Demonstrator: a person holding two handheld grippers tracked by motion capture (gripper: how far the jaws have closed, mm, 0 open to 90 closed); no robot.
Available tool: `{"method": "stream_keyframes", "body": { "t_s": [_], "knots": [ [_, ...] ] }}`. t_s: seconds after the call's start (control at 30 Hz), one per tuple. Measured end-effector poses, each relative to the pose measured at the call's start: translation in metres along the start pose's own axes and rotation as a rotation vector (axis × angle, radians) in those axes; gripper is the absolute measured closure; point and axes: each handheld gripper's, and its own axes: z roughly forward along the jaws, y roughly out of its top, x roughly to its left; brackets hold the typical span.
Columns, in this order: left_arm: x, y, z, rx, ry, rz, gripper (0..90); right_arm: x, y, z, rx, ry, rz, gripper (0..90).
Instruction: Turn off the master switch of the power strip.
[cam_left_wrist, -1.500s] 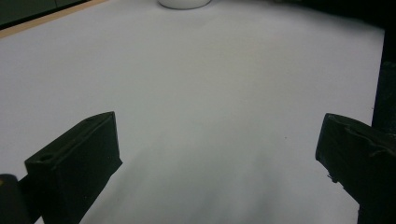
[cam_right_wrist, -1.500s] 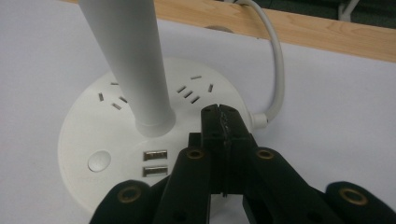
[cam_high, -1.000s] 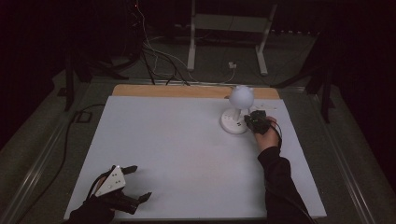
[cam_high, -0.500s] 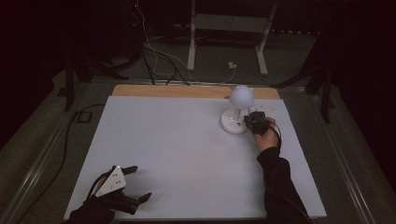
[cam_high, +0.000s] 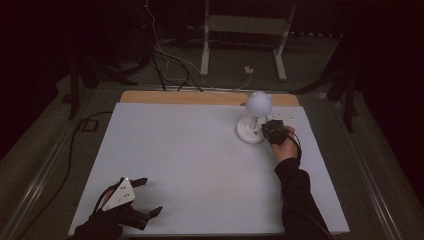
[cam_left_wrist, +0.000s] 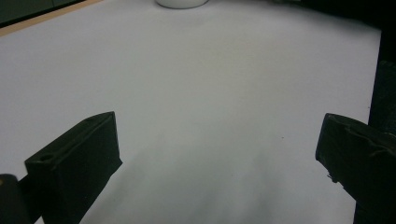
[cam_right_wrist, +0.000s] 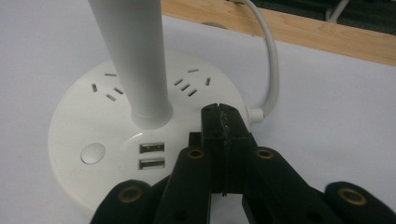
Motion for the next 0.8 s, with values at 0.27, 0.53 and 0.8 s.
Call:
{"method": "stream_keyframes", "body": {
  "t_s": [0.27, 0.53, 0.8],
  "knots": [
    [-0.0002, 0.0001, 0.0, -0.001, -0.001, 0.003, 0.4, 0.0014, -0.0005, 0.0002, 0.001, 0.007, 0.019, 90.0],
    [-0.0003, 0.0001, -0.0004, -0.002, -0.003, 0.004, 0.4, 0.0019, -0.0023, 0.0007, -0.008, 0.006, 0.022, 90.0],
    [0.0002, 0.0001, -0.0008, -0.005, 0.0, 0.0, 0.4, 0.0022, 0.0, 0.0006, 0.004, 0.001, 0.011, 90.0]
  ]
}}
